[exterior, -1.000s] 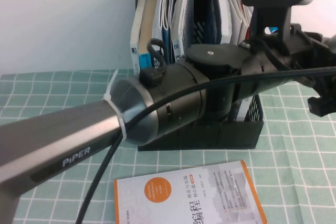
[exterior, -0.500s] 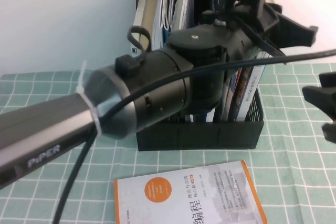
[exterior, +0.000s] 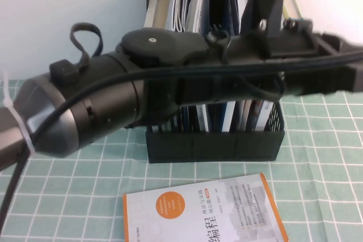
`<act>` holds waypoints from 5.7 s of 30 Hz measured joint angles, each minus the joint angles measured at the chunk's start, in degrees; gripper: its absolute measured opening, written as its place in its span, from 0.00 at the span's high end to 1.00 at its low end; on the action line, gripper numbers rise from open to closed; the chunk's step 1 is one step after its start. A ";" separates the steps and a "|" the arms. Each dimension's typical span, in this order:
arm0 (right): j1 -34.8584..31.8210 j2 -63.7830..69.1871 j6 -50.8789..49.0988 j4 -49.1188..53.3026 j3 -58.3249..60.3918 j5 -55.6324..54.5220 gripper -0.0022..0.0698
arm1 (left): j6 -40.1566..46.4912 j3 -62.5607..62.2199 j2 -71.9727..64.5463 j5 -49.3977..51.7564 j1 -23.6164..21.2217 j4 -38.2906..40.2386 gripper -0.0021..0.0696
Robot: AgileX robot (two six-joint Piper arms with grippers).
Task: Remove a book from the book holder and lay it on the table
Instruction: Hold the bookshelf, then pick up the right side book from the book shelf, then place the picked book on the book
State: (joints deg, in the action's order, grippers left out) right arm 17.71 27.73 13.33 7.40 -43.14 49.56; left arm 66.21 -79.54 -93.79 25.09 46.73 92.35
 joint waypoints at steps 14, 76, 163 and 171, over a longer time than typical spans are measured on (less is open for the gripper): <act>0.00 -18.07 -11.30 6.13 6.54 -5.26 0.89 | -33.70 0.66 -1.72 5.69 -5.75 -39.94 0.97; 0.00 63.21 -20.54 5.99 2.24 -96.59 0.36 | -57.24 -11.80 -11.18 -2.44 -10.99 -58.36 0.98; 0.13 25.23 -52.00 83.23 -10.63 -101.77 0.67 | -57.14 15.18 35.61 4.99 -13.83 -76.17 0.97; 2.66 25.33 -61.62 88.02 -9.85 -107.76 0.67 | -64.98 32.07 45.85 -7.76 -13.91 -73.34 0.97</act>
State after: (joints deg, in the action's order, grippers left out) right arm 20.37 53.07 -48.30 95.42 -52.99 -58.20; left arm 1.23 -47.47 -47.94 17.33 32.82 19.01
